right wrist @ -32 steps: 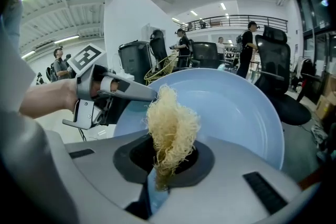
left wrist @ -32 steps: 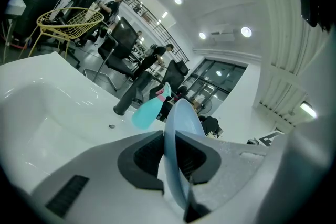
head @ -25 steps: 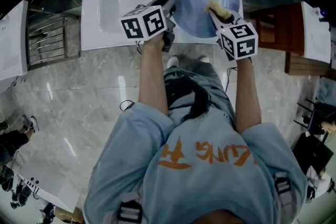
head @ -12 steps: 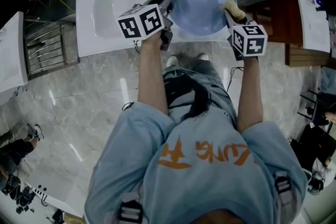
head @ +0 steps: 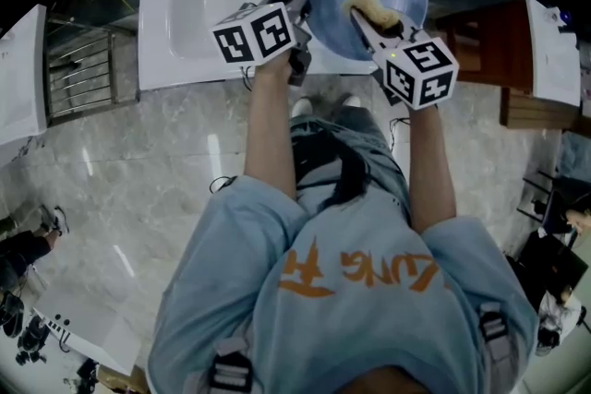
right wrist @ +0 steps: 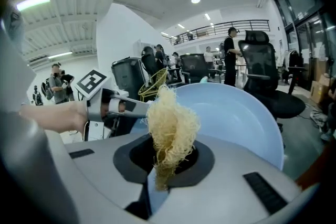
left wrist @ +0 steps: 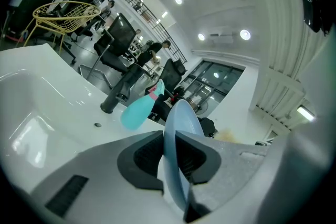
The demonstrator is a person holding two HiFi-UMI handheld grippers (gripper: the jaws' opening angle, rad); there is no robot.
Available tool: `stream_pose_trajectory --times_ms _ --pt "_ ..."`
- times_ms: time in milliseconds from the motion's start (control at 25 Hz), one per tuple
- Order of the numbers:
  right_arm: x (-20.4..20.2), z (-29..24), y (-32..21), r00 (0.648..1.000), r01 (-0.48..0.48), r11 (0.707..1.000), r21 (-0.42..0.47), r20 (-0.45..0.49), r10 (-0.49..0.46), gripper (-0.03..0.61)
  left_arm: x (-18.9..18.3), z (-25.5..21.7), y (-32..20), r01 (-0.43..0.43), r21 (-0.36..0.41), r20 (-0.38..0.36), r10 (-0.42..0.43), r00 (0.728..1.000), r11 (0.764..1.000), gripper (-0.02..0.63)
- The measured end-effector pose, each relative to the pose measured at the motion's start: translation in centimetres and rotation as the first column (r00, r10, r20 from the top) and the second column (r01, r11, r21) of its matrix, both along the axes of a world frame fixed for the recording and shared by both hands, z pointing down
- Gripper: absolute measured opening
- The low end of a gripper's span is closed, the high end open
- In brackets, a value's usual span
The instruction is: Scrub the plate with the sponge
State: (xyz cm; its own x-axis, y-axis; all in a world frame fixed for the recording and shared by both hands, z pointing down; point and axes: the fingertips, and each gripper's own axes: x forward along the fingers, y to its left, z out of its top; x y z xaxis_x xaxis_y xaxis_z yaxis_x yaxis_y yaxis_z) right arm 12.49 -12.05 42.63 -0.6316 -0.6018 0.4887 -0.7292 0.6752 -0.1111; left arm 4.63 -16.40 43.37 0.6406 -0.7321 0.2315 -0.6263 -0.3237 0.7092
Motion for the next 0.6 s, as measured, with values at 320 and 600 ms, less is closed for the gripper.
stream_pose_trajectory --times_ms 320,600 --pt "-4.8 0.0 2.1 0.99 0.138 0.99 -0.028 0.037 -0.137 0.032 -0.7 -1.2 0.5 0.074 0.009 -0.035 -0.074 0.997 0.997 0.044" --pt "-4.4 0.4 3.8 0.976 0.216 0.975 -0.056 0.0 -0.216 0.032 -0.8 -2.8 0.7 0.12 0.042 -0.025 -0.119 0.993 0.992 0.044"
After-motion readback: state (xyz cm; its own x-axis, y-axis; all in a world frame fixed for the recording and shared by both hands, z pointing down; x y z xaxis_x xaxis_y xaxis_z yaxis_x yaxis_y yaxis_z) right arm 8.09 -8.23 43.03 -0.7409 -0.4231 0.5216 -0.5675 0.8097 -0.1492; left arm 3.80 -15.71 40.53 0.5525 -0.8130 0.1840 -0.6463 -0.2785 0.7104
